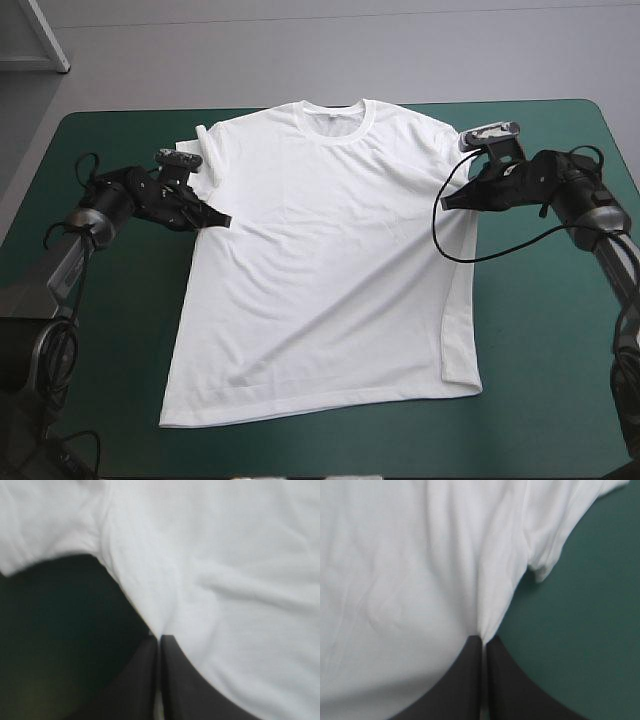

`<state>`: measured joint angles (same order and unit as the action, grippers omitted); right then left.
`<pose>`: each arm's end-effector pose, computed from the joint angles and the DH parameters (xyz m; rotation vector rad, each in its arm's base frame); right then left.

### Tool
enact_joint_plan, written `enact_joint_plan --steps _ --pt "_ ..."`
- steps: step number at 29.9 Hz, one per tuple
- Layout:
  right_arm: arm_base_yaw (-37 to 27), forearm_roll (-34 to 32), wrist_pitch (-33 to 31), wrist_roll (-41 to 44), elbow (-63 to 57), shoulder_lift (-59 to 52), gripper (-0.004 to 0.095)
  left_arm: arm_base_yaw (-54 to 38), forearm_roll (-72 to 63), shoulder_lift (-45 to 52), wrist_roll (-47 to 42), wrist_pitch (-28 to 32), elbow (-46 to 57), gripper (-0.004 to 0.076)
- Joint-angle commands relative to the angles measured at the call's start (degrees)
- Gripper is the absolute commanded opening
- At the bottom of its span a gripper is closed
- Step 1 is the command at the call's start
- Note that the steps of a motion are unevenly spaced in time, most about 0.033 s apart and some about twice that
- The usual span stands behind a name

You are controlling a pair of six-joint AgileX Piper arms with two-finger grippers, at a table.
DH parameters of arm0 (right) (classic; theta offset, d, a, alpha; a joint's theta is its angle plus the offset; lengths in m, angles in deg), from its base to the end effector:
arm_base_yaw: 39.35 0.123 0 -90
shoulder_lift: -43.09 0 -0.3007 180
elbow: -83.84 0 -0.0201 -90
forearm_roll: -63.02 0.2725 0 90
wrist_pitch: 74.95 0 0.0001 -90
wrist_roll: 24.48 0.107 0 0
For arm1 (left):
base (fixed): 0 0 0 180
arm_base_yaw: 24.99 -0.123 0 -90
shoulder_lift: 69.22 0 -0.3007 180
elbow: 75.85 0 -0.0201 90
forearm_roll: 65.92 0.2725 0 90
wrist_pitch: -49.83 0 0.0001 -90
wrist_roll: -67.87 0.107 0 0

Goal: Fold the cloth

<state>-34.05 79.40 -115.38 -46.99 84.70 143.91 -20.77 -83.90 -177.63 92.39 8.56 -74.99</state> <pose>0.3934 0.0562 0.3113 -0.4018 2.3854 0.1867 0.4098 -0.0521 0.2474 0.4108 2.5522 -0.2244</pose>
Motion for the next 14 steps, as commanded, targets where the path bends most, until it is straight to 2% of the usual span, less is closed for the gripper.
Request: enact_joint_plan --steps 1,14 --pt "-0.1 0.8 0.7 -1.0 4.7 -5.5 0.0 0.3 -2.0 7.1 0.0 1.9 -4.6 0.0019" --pt "-0.1 1.6 -5.7 -3.3 25.9 -13.0 0.0 -0.2 0.9 20.2 0.1 -1.3 -26.2 0.0019"
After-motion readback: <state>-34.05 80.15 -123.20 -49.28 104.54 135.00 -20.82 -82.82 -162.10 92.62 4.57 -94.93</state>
